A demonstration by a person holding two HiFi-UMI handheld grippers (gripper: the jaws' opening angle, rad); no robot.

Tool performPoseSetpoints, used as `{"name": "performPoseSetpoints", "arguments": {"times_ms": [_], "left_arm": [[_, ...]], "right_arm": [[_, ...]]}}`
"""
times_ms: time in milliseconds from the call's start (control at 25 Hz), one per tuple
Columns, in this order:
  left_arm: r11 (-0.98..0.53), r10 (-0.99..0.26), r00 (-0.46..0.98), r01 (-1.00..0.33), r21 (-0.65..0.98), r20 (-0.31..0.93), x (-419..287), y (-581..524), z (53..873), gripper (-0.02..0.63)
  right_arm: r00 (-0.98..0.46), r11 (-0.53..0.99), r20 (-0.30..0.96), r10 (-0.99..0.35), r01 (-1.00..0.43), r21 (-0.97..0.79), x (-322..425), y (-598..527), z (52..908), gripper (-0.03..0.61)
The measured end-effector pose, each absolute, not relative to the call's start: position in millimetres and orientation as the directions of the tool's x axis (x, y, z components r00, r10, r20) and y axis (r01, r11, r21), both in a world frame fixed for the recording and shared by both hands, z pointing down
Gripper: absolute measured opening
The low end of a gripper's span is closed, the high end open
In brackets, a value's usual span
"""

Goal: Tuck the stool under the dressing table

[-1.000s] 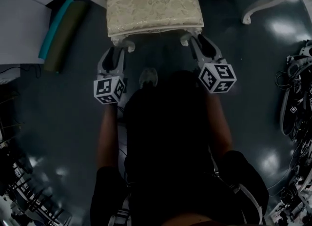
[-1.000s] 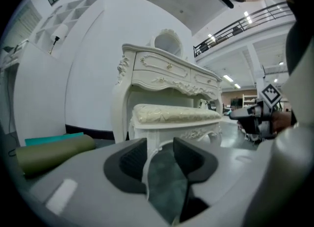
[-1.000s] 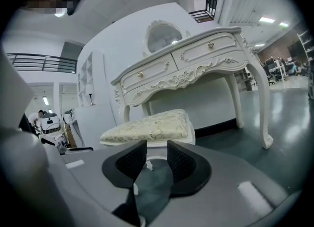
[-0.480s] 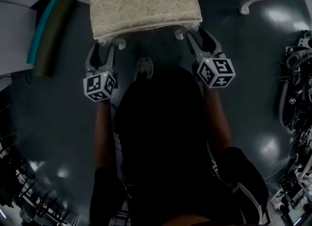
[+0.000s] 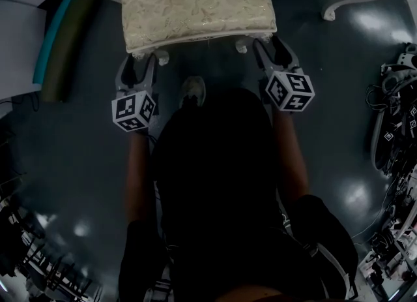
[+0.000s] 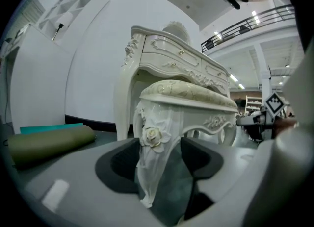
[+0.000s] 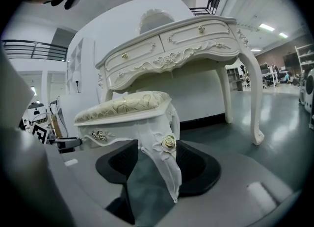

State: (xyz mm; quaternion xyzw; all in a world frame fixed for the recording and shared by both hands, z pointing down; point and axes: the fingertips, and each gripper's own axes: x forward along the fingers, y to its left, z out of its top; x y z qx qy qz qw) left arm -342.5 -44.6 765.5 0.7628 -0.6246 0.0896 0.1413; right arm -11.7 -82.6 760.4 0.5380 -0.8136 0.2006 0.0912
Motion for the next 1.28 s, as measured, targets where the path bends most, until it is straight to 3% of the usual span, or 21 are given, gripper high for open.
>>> {"name": "performPoseSetpoints", "arguments": {"times_ms": [160,280,1280], "left_arm": [[-0.177,-0.928,0.205,-0.977,0.116,0.31,-342.0,-48.6,769.8,0.267],[-0.183,-0.928,0.21,-0.976,0.116,0.309,-344.5,-47.0,768.7,0.244],[-0.165,-0.954,0.186,-0.98,0.107,0.237,-346.2,-61.9,773.6,0.232]], "right_arm": [[-0.393,0.325,0.378,-0.838,-0.917,-0.232,-5.8,-87.0,767.4,0.244],[-0.381,0.309,0.379,-0.843,-0.921,-0.239,-5.9,-88.1,770.9,0.186],[-0.348,0.284,0.347,-0.871,-0.932,-0.225,-5.5,-94.9,773.0,0.17]]}}
